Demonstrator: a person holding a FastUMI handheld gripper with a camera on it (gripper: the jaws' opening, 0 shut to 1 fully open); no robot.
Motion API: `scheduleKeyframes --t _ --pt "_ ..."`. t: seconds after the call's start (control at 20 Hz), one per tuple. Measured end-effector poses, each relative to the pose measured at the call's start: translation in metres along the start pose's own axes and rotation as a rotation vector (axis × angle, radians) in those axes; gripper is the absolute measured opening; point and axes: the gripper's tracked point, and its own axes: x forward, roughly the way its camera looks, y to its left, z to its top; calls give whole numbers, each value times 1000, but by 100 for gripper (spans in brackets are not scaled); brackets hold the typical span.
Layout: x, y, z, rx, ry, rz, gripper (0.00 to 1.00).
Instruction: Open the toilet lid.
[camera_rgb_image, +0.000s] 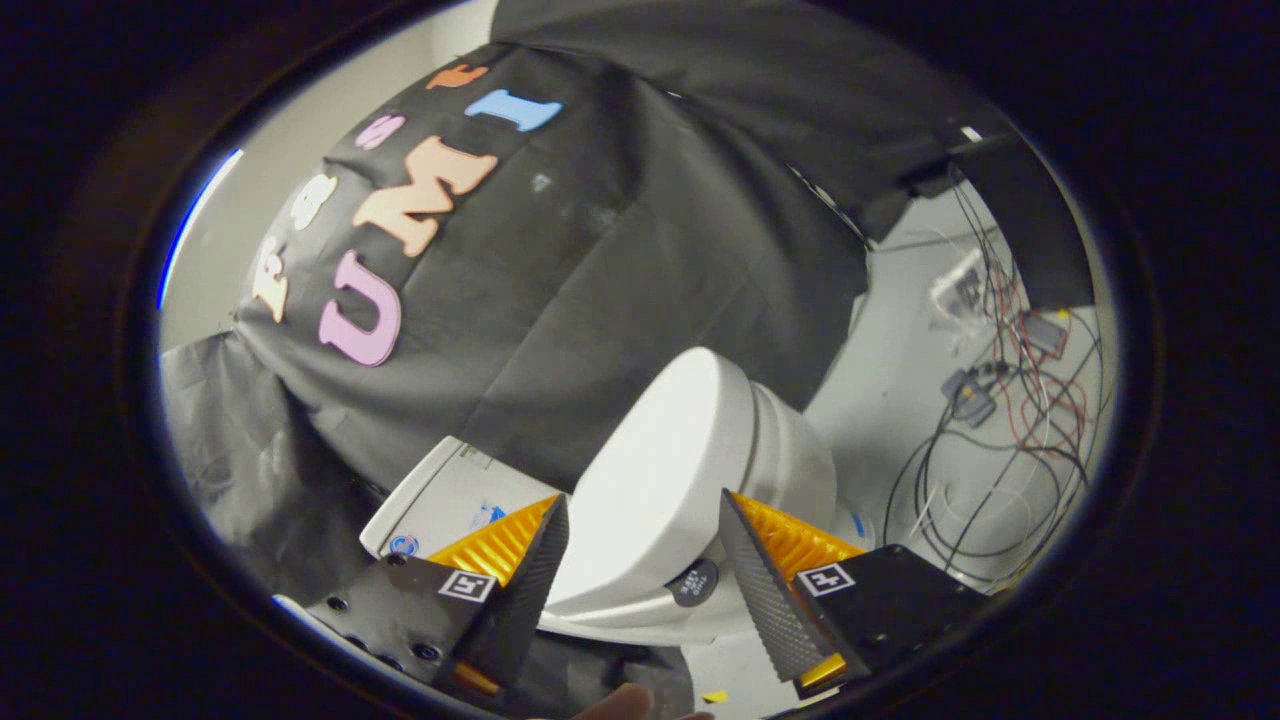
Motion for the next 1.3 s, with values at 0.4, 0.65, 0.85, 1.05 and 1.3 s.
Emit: scheduleKeyframes --t 0.4,0.65,0.85,1.05,1.3 --pt "17 -50 -78 132 279 -119 96" --pt "36 -44 -88 203 300 -61 59" --pt "41 -38 -87 306 288 -43 44" --pt "43 -39 -84 312 276 -65 12" --pt "42 -38 -80 134 263 -166 2"
